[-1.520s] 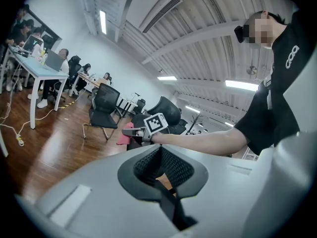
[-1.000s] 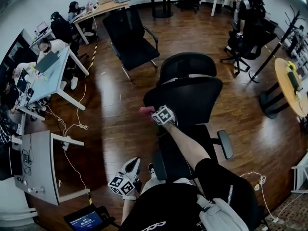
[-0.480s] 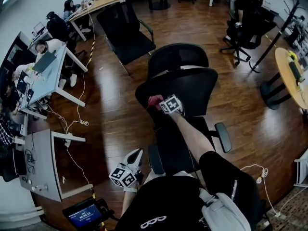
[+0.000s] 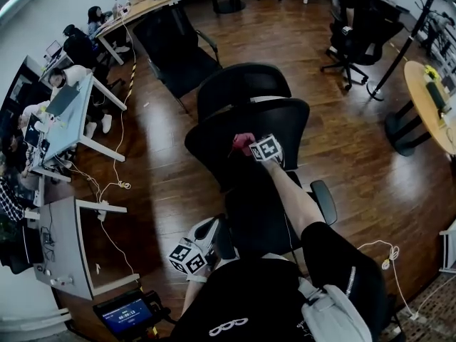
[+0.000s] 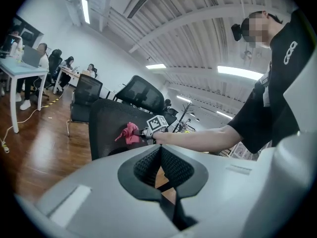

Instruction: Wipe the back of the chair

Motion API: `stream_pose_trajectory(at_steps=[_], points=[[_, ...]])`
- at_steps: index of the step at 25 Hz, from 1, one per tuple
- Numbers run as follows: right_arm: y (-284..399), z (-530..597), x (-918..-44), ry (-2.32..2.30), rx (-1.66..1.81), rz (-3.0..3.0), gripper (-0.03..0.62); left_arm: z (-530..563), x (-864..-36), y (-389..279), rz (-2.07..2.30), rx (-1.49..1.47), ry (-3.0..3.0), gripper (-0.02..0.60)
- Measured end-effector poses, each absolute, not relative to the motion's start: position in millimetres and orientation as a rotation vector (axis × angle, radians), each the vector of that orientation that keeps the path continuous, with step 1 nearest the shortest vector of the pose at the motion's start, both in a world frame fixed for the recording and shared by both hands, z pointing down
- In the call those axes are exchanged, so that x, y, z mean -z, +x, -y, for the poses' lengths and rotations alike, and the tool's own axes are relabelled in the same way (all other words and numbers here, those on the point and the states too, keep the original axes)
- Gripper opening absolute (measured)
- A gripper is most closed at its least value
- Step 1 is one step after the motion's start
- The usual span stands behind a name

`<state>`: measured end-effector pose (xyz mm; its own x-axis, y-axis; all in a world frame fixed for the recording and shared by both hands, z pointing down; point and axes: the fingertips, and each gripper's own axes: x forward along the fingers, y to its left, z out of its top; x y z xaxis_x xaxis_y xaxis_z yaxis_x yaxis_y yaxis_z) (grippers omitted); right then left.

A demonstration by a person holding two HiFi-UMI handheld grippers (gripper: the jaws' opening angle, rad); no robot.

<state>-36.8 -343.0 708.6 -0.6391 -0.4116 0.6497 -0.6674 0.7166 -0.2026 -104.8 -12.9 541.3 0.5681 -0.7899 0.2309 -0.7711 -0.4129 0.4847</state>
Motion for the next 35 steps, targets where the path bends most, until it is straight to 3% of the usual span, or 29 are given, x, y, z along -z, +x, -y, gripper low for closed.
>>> stream_pose_trajectory(at_steps=[24, 35], points=[[151, 400, -715, 1.099, -0.660, 2.263, 0.046, 24, -552, -14, 1.177, 0.020, 2.272, -0.008], [223, 414, -716, 1.394, -0.817, 2.149, 0.046, 11, -552, -22, 1.222, 0.041, 2.243, -0.008]])
